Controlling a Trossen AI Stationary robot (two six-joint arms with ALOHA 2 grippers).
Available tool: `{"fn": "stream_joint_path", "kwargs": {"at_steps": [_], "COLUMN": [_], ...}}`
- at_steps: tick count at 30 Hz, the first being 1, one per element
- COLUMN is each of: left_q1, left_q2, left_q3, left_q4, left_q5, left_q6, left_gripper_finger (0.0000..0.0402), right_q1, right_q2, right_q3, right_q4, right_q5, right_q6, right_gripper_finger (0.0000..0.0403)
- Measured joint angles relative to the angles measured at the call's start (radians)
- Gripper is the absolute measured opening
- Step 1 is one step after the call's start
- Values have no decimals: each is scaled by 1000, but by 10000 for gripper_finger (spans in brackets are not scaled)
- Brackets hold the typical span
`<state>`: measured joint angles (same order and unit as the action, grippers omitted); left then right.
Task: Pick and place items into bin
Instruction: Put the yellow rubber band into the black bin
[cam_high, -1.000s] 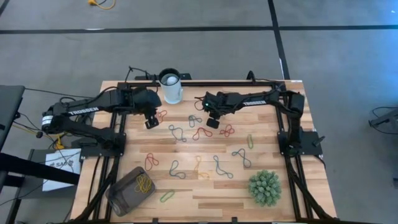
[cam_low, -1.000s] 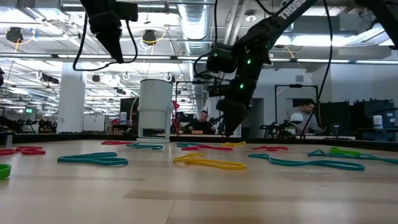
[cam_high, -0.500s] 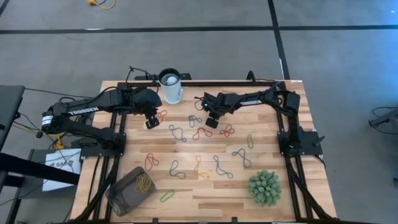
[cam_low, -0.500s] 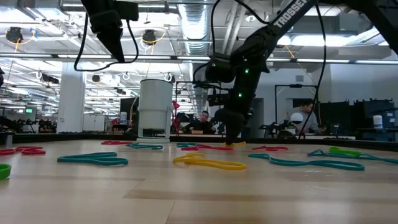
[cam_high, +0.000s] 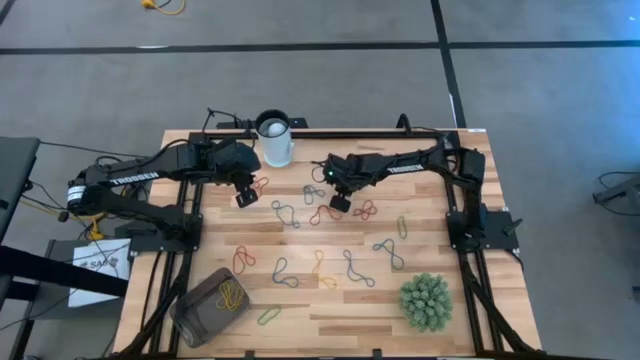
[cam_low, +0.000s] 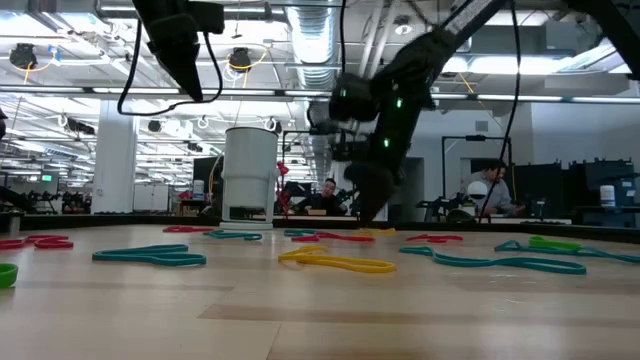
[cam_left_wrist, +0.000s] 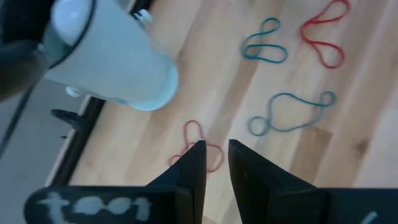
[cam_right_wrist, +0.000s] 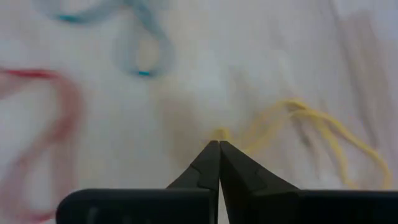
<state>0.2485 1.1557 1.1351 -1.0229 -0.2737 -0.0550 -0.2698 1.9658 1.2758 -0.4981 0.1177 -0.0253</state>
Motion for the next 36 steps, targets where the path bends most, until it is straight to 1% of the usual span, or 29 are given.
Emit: {"fn": "stream_joint_path", "kwargs": {"at_steps": [3,6,9,12,14,16,17,18,22,29,32,36], "left_q1": [0,-3,-22,-50,-68,-82,-90,-96,-118,-133,-133,-133], "left_q2": [0,0,0,3,9,9,9,9,9,9,9,9], "left_q3": [0,0,-22,-44,-52,-59,-59,-59,-59,-59,-59,-59], "left_q4": [27,83,194,279,293,284,286,284,278,271,270,270], "left_q5": [68,156,236,280,275,242,226,215,206,206,206,206], "left_q6": [2,45,102,112,103,85,72,62,50,52,61,100], "left_gripper_finger": [58,58,58,58,58,58,58,58,58,58,58,58], "right_q1": [37,77,124,167,188,192,189,181,134,50,34,23], "right_q2": [-52,-113,-175,-222,-238,-237,-228,-215,-142,-7,20,20], "right_q3": [0,0,0,2,2,2,2,2,2,1,2,2], "right_q4": [5,9,24,22,1,-46,-66,-76,-113,-103,-97,-80], "right_q5": [1,8,12,20,104,199,217,215,113,101,96,93], "right_q6": [16,29,49,54,55,54,55,55,53,53,58,75], "right_gripper_finger": [1,1,1,1,1,2,3,6,35,109,138,168]}}
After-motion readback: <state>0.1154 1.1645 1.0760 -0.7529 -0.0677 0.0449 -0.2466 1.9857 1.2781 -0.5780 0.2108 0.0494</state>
